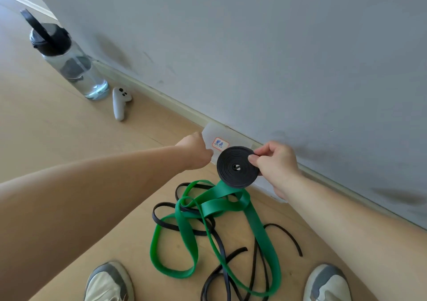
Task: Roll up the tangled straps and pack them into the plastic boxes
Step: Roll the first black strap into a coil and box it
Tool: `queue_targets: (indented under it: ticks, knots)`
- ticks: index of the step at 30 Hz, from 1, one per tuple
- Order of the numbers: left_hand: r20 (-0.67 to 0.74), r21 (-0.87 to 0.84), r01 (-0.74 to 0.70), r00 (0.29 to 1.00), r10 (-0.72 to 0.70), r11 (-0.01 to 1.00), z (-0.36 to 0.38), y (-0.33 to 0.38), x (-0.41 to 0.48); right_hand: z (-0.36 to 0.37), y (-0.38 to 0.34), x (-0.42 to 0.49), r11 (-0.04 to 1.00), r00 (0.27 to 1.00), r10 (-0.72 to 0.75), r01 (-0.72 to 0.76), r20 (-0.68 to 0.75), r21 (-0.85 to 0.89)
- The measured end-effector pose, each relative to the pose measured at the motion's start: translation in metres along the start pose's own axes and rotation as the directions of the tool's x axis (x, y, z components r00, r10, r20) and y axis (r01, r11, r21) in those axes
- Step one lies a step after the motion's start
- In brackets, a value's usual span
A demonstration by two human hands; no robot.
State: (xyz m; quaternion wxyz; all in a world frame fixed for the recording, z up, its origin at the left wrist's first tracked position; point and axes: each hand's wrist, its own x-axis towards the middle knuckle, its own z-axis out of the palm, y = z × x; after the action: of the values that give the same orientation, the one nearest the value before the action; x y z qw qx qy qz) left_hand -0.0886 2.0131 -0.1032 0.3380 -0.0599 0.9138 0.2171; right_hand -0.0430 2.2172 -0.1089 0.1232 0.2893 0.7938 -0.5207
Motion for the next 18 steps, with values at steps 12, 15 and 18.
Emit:
queue_targets:
  ticks: [12, 15, 18]
  knots:
    - [0.079, -0.797, 0.229, 0.957, -0.280, 0.559, 0.078, -0.016, 0.064, 0.012, 0.078, 0.039, 0.957, 0.987, 0.159, -0.150, -0.018, 0.247]
    - [0.093, -0.852, 0.221, 0.956, -0.278, 0.475, 0.087, -0.003, 0.059, 0.002, 0.087, 0.039, 0.950, 0.982, 0.186, -0.175, -0.022, 0.259]
    - [0.117, -0.866, 0.248, 0.944, -0.308, 0.433, 0.100, 0.001, 0.037, -0.009, 0.093, 0.030, 0.957, 0.980, 0.197, -0.188, -0.018, 0.220]
